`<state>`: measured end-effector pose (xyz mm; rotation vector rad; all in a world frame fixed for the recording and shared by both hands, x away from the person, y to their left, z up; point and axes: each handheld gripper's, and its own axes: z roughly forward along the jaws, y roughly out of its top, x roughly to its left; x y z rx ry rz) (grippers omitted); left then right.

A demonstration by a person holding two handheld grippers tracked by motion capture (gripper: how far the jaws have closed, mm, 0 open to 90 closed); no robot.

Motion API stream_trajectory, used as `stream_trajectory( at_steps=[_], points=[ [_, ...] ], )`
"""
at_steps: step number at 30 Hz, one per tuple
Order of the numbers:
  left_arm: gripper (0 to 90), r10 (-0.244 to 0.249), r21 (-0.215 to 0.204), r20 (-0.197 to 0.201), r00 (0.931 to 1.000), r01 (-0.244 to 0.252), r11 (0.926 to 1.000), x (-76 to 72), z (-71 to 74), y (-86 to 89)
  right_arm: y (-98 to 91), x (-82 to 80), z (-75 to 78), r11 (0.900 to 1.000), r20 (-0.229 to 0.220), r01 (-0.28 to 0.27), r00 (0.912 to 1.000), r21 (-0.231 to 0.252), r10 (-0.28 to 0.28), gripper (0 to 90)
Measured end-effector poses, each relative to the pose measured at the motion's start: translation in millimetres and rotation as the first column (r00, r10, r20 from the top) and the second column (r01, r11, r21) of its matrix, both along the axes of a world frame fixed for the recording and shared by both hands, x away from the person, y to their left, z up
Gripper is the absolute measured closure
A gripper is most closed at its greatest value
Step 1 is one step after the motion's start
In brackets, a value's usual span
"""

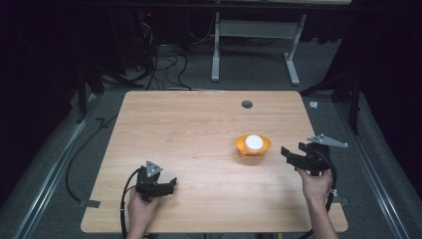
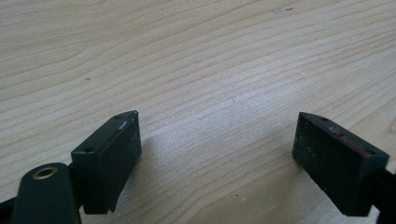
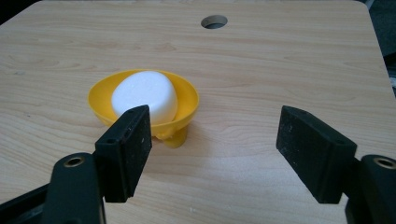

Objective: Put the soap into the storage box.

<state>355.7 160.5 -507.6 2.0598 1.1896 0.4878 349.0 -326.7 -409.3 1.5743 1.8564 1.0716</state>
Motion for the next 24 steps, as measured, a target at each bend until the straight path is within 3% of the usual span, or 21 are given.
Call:
stream_trajectory(
  at_steps=[7,14,24],
  points=[
    [15.9,0.000,0.000,0.000,1.0000,0.000,1.0000,0.0,0.0,0.0,-3.0,-6.0,-7.6,0.9999,-0.018,-0.007,0.9998,0.010,0.007,28.6],
    [15.9,0.000,0.000,0.000,1.0000,0.000,1.0000,0.0,0.0,0.0,-3.8,-15.8,-11.2,0.9999,0.014,-0.003,0.9999,0.012,0.003,30.7],
    [15.9,0.000,0.000,0.000,1.0000,0.000,1.0000,0.0,0.0,0.0,-2.3,-21.7,-21.3,0.9999,0.006,-0.010,0.9999,0.013,0.010,30.6]
  ],
)
